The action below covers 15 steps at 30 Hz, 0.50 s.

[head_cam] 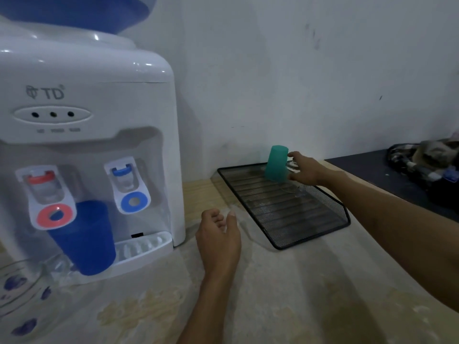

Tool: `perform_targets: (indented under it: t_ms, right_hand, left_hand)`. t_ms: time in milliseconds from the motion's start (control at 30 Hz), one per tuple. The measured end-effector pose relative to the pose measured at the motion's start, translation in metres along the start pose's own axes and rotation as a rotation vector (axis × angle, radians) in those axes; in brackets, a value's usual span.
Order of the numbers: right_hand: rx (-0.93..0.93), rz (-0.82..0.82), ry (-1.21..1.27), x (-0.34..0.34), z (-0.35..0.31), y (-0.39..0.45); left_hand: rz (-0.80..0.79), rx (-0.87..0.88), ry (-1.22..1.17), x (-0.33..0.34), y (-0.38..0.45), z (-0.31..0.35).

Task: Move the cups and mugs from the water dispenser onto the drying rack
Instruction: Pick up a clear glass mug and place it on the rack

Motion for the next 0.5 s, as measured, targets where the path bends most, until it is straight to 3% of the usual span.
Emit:
perform_targets:
  t_ms: [267,500]
  right_hand:
    - [0.052,0.183,0.149,-0.016,0.001,-0.011]
    - [-0.135,0.474,0.262,-0.022,-0.056,-0.073]
  left_hand:
    - [-0.002,0.000,-0.006,-0.001,-0.001,0.002]
    - [-0.006,-0.006,-0.018,-0.003,-0.003,0.005]
Point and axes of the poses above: each hand's wrist, its own y-axis towards the middle knuckle, its own x-axis out of the palm, z = x × y, the point moved 9 cm from there along y, towards the middle knuckle
